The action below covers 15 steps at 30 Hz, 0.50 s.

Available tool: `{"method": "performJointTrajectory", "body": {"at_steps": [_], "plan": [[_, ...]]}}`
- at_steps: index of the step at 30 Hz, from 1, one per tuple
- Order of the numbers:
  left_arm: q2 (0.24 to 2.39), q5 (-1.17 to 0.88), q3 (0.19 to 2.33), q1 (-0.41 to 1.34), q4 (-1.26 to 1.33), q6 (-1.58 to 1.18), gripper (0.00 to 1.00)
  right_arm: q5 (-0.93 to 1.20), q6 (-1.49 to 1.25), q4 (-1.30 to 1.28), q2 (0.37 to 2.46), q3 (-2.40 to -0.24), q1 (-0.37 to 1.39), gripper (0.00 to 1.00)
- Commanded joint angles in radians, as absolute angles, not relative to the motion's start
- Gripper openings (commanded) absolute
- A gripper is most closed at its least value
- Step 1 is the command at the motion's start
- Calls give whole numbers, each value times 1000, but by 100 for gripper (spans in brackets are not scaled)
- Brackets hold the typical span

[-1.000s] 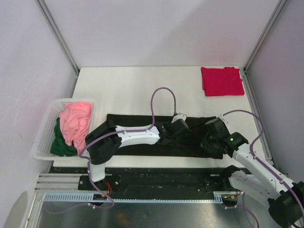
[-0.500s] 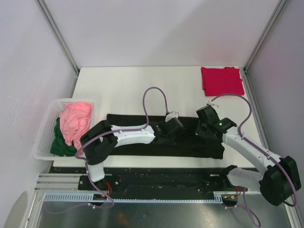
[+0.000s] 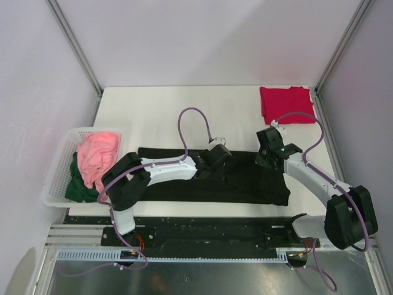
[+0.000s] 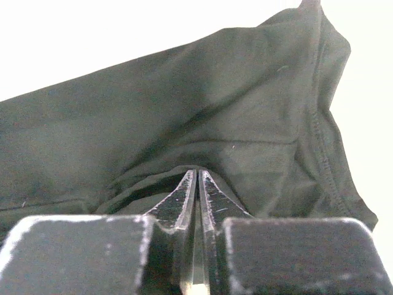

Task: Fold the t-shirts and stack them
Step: Fold the other side of the tshirt into a rectangle

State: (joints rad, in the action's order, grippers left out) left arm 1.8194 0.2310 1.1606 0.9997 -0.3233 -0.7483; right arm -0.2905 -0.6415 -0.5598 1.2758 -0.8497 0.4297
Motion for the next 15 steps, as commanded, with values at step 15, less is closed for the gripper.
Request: {"method": "performJointTrajectory", "body": {"at_steps": [15], "plan": [[1709,105,1277,1007,-277,-708,27,-220,-693,-646,1152,-875,371,36]]}}
